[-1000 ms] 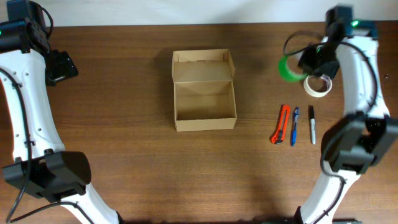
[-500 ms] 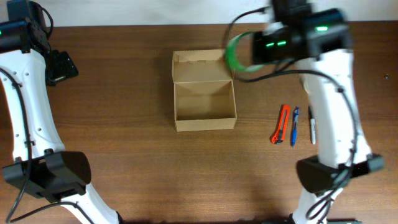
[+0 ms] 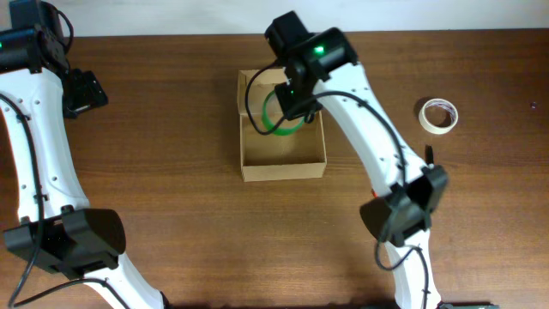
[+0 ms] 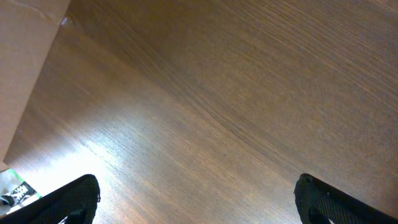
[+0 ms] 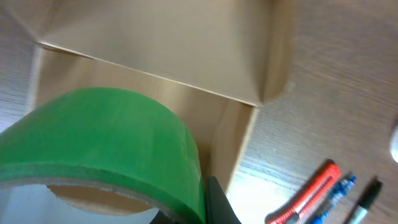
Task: Pack container
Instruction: 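Carry the green tape with the right gripper into the box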
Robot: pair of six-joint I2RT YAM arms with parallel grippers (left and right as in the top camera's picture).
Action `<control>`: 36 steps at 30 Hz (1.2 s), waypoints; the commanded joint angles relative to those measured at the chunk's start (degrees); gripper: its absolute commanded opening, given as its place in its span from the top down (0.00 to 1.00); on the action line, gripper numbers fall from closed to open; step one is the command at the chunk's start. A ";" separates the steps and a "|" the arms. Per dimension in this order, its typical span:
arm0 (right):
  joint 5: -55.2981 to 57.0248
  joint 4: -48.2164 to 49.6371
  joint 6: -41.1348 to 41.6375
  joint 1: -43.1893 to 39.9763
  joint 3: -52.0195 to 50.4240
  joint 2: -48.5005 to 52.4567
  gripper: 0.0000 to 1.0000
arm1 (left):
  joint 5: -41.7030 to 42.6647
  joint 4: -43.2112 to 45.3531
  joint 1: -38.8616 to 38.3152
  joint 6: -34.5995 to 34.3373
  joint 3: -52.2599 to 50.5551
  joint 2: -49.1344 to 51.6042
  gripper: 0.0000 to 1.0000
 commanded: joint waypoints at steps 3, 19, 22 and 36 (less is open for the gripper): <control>-3.91 0.20 -1.16 0.44 -0.22 4.52 0.96 | 0.20 0.13 0.35 0.04 -0.37 0.13 0.00; -5.77 1.22 -2.32 3.45 -0.26 8.74 0.96 | 0.20 0.13 0.35 0.04 -0.37 0.13 0.00; -5.99 1.29 -2.32 3.87 -0.57 9.73 0.96 | 0.20 0.13 0.35 0.04 -0.37 0.13 0.00; -7.48 7.08 -2.29 3.89 -7.96 10.69 0.96 | 0.20 0.13 0.35 0.04 -0.37 0.13 0.00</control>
